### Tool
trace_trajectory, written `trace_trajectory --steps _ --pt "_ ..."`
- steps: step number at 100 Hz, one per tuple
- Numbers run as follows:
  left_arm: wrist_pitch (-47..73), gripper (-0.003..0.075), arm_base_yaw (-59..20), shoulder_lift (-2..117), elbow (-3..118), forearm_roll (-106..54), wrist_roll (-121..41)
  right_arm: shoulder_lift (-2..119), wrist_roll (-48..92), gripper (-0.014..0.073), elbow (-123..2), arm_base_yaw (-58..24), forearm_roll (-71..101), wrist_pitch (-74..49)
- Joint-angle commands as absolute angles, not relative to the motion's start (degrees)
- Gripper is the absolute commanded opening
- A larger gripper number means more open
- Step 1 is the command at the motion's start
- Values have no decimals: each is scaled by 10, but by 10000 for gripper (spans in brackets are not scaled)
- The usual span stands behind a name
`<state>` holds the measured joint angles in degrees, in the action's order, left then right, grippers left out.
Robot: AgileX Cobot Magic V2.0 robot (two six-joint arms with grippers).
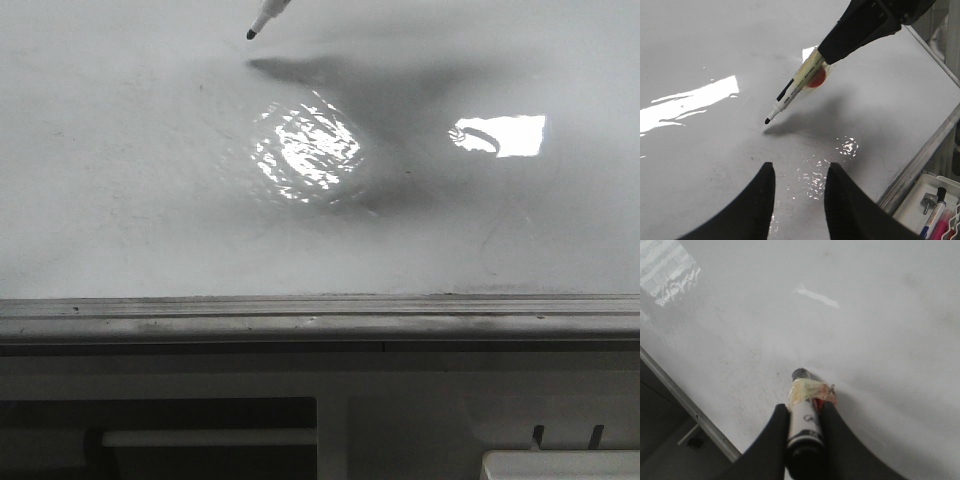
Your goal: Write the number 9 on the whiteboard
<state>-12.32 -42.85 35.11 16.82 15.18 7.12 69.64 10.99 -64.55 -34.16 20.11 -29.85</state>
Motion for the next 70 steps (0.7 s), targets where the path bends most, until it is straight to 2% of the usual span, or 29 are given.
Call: trace_trajectory --steps 1,18,29,51,70 --pt "-162 230 -428 351 186 142 78 706 108 -66 -679 -335 201 -273" --pt "-183 230 -428 351 186 142 78 768 108 -66 -719 -341 201 -273" --pt "-189 230 -428 351 186 142 78 794 109 -66 -739 -362 196 -323" --pt "-189 230 -428 351 186 142 78 765 73 -66 -720 -353 142 -368" --pt "-189 230 -428 351 186 142 78 750 73 -66 -764 -335 130 -363"
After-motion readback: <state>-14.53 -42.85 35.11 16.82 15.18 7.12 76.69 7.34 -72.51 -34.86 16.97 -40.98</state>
